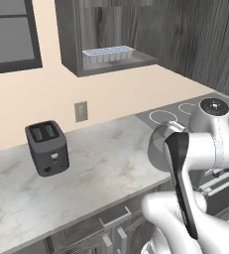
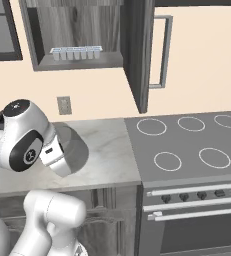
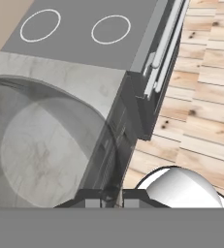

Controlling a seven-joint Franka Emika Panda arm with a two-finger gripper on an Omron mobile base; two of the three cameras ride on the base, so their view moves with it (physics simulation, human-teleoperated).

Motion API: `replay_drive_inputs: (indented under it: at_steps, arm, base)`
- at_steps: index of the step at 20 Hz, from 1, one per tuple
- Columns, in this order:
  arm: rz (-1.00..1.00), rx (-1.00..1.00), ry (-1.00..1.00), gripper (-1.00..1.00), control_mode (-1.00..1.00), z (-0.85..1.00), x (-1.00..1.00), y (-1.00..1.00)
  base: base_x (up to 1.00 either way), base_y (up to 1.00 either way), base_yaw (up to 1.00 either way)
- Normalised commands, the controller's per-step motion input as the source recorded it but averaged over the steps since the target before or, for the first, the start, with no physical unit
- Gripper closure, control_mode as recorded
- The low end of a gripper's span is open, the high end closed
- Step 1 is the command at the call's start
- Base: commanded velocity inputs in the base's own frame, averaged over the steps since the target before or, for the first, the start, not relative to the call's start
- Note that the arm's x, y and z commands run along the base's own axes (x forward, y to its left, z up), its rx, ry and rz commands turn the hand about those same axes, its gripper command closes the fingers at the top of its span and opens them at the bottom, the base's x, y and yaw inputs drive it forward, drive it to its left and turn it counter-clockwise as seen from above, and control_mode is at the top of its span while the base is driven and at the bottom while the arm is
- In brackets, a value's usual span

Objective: Pick the candle and jar from the dining table and place them in the open cabinet. Close the cabinet after placing the objects.

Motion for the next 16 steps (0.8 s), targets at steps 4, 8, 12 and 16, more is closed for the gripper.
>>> replay_drive_inputs:
  at_steps: [4, 8, 12, 16]
  arm:
    - [0.0, 0.0, 0.0, 1.0, 1.0, 0.0, 0.0, 0.0]
    - [0.0, 0.0, 0.0, 1.0, 1.0, 0.0, 0.0, 0.0]
    - [0.0, 0.0, 0.0, 1.0, 1.0, 0.0, 0.0, 0.0]
    - [0.0, 0.0, 0.0, 1.0, 1.0, 0.0, 0.0, 0.0]
  base:
    - [0.43, 0.1, 0.2]
    - [0.42, 0.08, 0.2]
    - [0.31, 0.06, 0.19]
    - [0.19, 0.07, 0.17]
